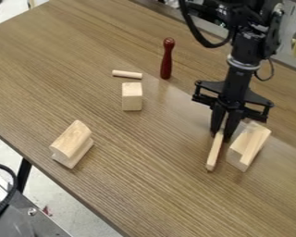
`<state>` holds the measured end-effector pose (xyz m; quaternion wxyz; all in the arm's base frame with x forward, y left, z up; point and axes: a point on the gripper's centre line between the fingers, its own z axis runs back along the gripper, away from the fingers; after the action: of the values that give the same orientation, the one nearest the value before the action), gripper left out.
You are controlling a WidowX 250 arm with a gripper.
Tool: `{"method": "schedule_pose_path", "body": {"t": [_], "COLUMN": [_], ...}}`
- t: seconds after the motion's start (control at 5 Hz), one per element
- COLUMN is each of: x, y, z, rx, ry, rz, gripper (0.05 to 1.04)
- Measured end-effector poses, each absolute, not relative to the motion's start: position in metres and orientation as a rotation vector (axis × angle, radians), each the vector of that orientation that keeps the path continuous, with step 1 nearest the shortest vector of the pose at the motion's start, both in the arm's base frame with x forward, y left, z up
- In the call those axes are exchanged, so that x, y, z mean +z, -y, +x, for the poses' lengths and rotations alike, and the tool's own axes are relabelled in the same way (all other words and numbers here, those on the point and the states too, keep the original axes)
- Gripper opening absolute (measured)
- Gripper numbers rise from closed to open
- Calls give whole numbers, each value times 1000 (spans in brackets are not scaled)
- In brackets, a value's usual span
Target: Put the stick on top of rectangle block
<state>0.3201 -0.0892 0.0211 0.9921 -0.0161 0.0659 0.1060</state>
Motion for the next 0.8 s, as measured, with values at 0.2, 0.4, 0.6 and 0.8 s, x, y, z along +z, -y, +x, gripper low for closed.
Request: {"method": "schedule_pose_path", "body": {"t": [0.2, 0.4, 0.6, 0.8], "x": [24, 30, 43, 57], "y": [94, 95, 96, 98], "z": [321, 321, 321, 324], "rx": [179, 157, 144, 136], "ry": [-133, -122, -94, -56], "rz": [-30, -26, -35, -49], "gripper": [118, 118, 118, 118]}}
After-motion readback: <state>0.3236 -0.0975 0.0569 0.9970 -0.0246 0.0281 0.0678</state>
